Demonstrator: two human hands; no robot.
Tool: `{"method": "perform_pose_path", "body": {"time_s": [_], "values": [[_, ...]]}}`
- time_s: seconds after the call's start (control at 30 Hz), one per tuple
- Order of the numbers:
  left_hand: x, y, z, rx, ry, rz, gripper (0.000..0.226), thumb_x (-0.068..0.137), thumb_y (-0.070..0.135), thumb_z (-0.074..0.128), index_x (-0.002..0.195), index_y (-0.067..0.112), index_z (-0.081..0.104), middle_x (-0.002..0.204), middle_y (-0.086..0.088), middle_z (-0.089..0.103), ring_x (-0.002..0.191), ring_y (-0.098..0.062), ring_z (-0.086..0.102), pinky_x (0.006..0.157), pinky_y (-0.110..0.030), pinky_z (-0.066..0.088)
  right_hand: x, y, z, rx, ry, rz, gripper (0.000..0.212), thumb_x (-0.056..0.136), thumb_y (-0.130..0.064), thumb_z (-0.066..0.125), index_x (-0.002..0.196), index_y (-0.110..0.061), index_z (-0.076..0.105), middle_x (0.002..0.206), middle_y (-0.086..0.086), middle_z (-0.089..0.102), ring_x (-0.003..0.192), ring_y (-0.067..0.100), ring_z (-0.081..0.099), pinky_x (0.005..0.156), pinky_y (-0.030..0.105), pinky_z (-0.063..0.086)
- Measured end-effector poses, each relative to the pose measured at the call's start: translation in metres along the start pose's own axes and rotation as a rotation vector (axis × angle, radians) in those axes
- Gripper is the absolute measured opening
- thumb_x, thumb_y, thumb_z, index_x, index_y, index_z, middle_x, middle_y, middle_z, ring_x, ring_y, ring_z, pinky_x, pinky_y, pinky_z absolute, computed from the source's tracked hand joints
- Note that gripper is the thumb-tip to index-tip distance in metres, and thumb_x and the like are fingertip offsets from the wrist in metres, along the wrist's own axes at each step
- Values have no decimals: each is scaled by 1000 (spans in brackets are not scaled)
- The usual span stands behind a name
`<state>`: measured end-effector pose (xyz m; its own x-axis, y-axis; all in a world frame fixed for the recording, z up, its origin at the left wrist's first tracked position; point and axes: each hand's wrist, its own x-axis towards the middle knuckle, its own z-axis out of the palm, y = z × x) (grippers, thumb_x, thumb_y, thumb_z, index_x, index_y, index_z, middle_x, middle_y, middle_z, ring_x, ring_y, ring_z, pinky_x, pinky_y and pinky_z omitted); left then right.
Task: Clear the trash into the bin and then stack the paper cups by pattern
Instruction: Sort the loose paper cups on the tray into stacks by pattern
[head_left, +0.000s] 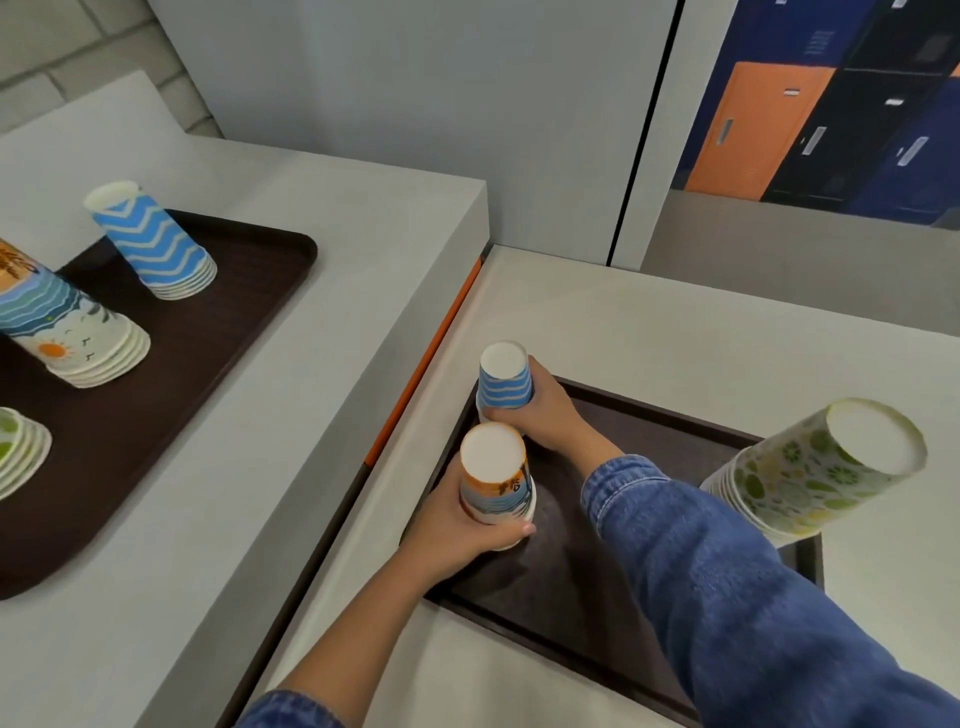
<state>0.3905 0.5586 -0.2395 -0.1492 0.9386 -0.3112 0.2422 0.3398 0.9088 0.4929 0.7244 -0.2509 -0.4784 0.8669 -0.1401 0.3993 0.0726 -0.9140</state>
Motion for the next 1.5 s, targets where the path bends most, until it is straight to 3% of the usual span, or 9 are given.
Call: {"method": "perform_pose_path", "body": {"time_s": [0.07, 0.17, 0.4, 0.67, 0.9, 1.1, 1.3, 1.4, 1.5], "values": [[2, -6, 1, -3, 0, 3, 96, 54, 38, 90, 135, 39, 38, 125, 18, 56, 118, -2, 54, 100, -31, 48, -4, 4, 2, -15, 7, -5, 62, 60, -36, 85, 112, -30, 53, 113, -3, 63, 104, 11, 61, 91, 38, 51], [4, -8, 1, 14, 11, 23, 94, 54, 38, 89, 134, 39, 39, 125, 18, 57, 118, -2, 54, 101, -33, 48, -13, 7, -1, 7, 12, -14, 61, 60, -35, 87, 112, -30, 55, 110, -7, 65, 102, 4, 62, 89, 30, 52], [2, -3, 3, 0, 65, 30, 81, 60, 29, 88, 122, 48, 39, 118, 22, 58, 109, 8, 55, 84, -11, 46, -37, 10, -22, 37, 32, -6, 58, 63, -18, 85, 106, -40, 52, 111, -7, 65, 101, 5, 62, 89, 28, 50], [5, -5, -2, -28, 115, 22, 95, 52, 40, 88, 134, 34, 41, 126, 15, 58, 116, -4, 56, 101, -34, 48, -57, 1, -38, 74, 50, -1, 57, 68, -12, 82, 107, -36, 48, 103, -15, 61, 93, -5, 58, 76, 12, 44], [2, 4, 2, 50, 70, 78, 86, 56, 36, 89, 121, 54, 37, 125, 19, 55, 115, 0, 55, 95, -22, 47, -65, -5, -39, 63, 20, -21, 58, 67, -13, 82, 114, -28, 50, 108, -7, 64, 97, 0, 60, 77, 15, 45], [10, 4, -1, 65, 17, 79, 87, 52, 45, 89, 127, 36, 47, 121, 14, 62, 112, -6, 59, 97, -32, 51, -67, -6, -39, 83, -13, -8, 60, 69, -14, 82, 116, -29, 49, 110, -10, 63, 98, -2, 60, 74, 11, 45], [12, 6, -6, 64, -24, 57, 77, 61, 31, 88, 127, 32, 47, 120, 13, 61, 112, -6, 58, 90, -18, 48, -66, -3, -40, 110, -43, 36, 58, 69, -16, 82, 116, -30, 52, 109, -12, 64, 98, -1, 61, 77, 15, 46], [15, 4, -7, 67, -38, 51, 76, 65, 34, 85, 129, 31, 45, 123, 11, 59, 115, -8, 57, 96, -25, 49, -65, -3, -41, 112, -64, 52, 59, 69, -16, 82, 116, -31, 52, 109, -13, 64, 98, -1, 61, 78, 14, 47], [17, 1, -5, 106, -3, 37, 83, 57, 57, 84, 129, 42, 43, 129, 9, 55, 119, -11, 55, 99, -38, 49, -67, -5, -42, 118, -100, 50, 61, 70, -15, 82, 120, -29, 51, 107, -16, 64, 93, -6, 61, 67, 6, 47]]}}
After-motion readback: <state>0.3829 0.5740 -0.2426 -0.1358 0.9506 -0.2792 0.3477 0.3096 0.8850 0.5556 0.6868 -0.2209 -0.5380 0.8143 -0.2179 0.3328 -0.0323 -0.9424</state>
